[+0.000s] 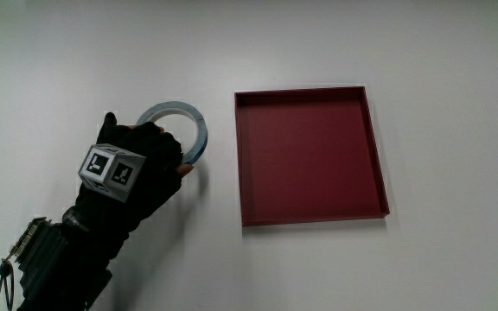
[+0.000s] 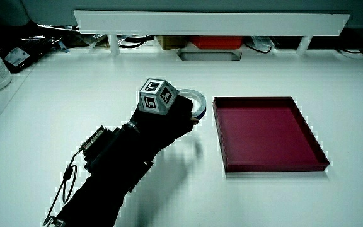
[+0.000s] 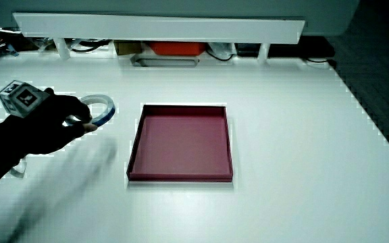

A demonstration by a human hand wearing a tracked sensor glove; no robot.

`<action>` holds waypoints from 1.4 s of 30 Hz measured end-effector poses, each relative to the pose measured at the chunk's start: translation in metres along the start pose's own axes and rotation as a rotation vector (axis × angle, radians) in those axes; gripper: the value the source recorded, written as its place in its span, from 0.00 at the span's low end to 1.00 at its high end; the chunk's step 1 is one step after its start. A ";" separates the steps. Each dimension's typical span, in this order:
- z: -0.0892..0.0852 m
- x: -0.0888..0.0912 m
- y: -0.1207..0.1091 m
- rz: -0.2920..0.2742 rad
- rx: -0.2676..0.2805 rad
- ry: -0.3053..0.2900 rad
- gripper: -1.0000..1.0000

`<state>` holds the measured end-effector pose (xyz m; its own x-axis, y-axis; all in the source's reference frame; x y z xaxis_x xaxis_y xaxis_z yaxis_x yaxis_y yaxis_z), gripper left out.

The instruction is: Place blue tape

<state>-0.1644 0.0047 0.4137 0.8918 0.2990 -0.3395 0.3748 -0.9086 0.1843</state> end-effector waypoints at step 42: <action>-0.072 -0.036 0.000 0.083 -0.105 0.035 0.35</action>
<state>-0.1780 0.0148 0.4921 0.9283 0.2359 -0.2875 0.3225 -0.8955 0.3066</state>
